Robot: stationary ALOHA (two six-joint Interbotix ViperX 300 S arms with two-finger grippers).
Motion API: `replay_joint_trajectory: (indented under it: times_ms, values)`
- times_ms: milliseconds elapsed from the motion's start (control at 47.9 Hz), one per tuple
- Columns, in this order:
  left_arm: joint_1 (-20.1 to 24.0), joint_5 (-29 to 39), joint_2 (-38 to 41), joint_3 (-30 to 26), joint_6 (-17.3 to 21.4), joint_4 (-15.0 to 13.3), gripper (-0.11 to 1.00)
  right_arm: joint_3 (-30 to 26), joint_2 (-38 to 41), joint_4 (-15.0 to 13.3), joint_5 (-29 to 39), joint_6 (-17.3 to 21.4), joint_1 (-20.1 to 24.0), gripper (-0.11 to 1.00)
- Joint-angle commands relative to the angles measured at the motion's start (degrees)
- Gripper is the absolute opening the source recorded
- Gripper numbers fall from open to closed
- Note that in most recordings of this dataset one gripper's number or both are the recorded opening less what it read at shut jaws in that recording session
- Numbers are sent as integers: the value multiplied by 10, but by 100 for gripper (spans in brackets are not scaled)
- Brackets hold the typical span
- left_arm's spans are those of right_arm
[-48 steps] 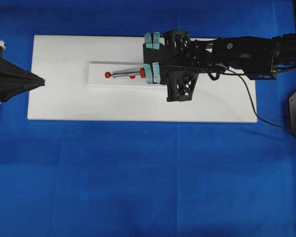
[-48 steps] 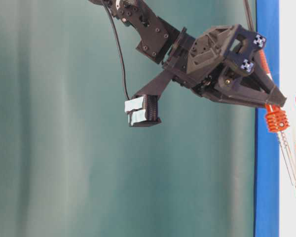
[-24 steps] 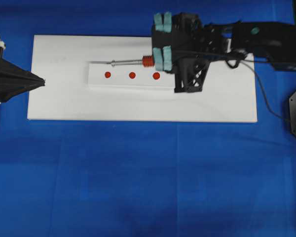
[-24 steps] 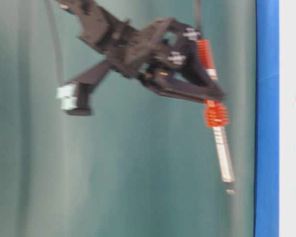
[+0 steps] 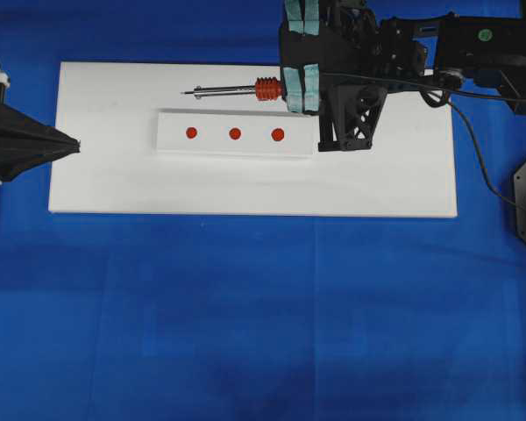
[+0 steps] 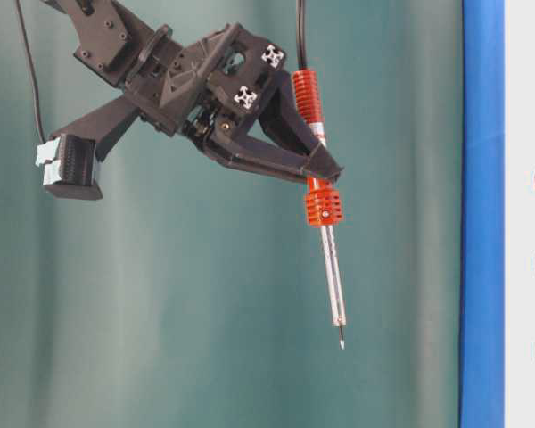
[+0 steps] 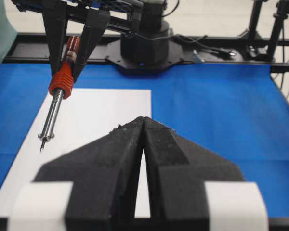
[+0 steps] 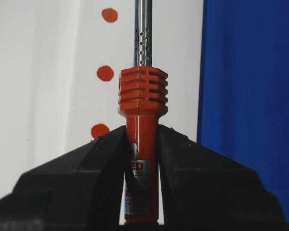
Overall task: Touch the tip of the soldering iron to the mark.
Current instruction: 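Raise the iron tip up off the strip, then lower the iron tip onto the middle red dot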
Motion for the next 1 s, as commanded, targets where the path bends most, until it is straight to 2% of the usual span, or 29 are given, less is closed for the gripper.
replay_joint_trajectory:
  times_ms: [0,501,981]
  values:
    - [1,-5,4,-5,0,2,0,-5,-11,-1,4,1,0,6]
    - [1,-5,4,-5,0,1,0,87,-98,-1,29,5,-12,6]
    - [1,-5,4,-5,-1,1,0,92,-102,-1,28,5,-14,6]
